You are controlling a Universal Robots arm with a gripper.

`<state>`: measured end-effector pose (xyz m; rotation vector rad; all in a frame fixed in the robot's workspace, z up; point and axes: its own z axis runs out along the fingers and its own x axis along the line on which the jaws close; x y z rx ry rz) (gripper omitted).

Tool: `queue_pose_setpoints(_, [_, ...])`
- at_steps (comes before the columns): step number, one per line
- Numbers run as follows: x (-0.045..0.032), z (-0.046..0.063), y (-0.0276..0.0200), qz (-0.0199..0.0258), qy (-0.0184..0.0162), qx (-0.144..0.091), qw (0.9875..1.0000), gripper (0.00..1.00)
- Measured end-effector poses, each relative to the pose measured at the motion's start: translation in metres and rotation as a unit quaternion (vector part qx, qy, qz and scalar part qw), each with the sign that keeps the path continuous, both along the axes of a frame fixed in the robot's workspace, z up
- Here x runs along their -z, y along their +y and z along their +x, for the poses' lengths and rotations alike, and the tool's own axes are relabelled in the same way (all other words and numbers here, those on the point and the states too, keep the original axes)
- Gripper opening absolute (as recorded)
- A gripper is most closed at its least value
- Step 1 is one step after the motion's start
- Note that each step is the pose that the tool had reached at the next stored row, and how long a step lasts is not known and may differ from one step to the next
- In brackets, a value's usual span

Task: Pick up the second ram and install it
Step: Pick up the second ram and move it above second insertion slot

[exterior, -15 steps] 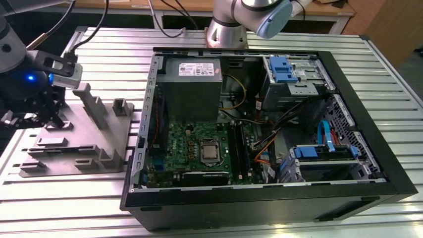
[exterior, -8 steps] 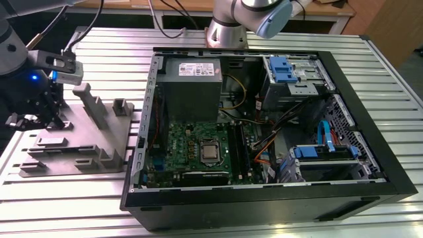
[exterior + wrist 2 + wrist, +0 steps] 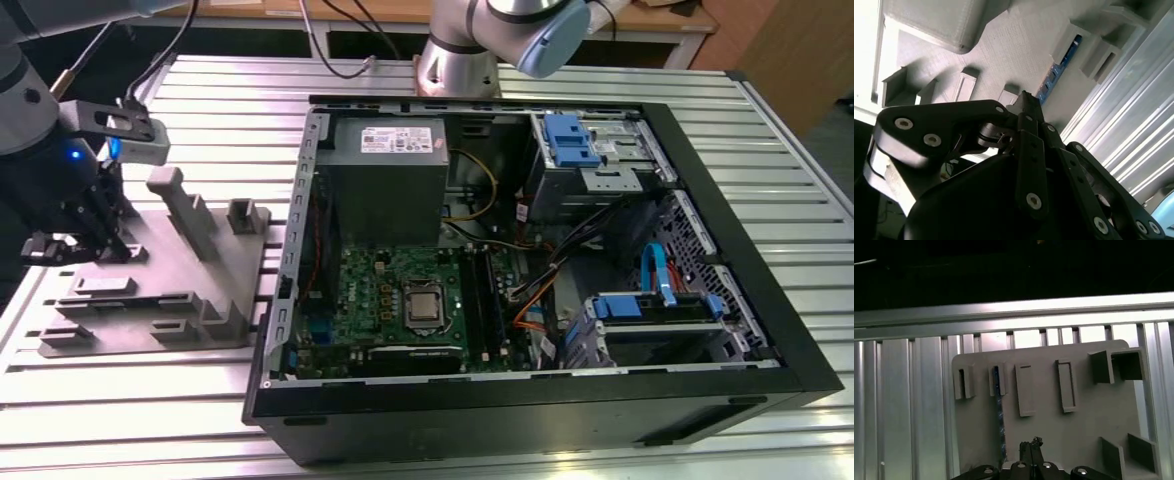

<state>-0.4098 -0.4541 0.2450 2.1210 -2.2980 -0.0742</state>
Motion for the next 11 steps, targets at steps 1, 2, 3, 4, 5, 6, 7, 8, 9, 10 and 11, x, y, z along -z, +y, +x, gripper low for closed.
queue_pose_setpoints(1, [0.0001,0.0,0.0,-0.0011,0.0,-0.003,1.0,0.1])
queue_pose_setpoints(2, [0.0001,0.0,0.0,-0.0012,0.0,-0.003,1.0,0.1])
queue_pose_setpoints(3, [0.0002,0.0,0.0,-0.0012,0.0,-0.003,1.0,0.1])
queue_pose_setpoints(4, [0.0002,0.0,0.0,-0.0012,0.0,-0.003,1.0,0.1])
queue_pose_setpoints(5, [0.0002,0.0,-0.0001,-0.0012,0.0,-0.003,1.0,0.1])
queue_pose_setpoints(6, [0.0004,0.0,-0.0007,-0.0011,-0.0001,-0.003,1.0,0.1])
queue_pose_setpoints(7, [0.0004,0.0,-0.0018,-0.0011,-0.0002,-0.003,1.0,0.1])
queue_pose_setpoints(8, [0.0003,0.0,-0.0033,-0.0012,-0.0001,-0.003,1.0,0.1])
queue_pose_setpoints(9, [0.0004,0.0,-0.0053,-0.0011,-0.0001,-0.003,1.0,0.1])
queue_pose_setpoints(10, [0.0006,0.0,-0.0079,-0.0011,-0.0001,-0.003,1.0,0.1])
queue_pose_setpoints(11, [0.0007,0.0,-0.0107,-0.001,-0.0001,-0.003,1.0,0.1])
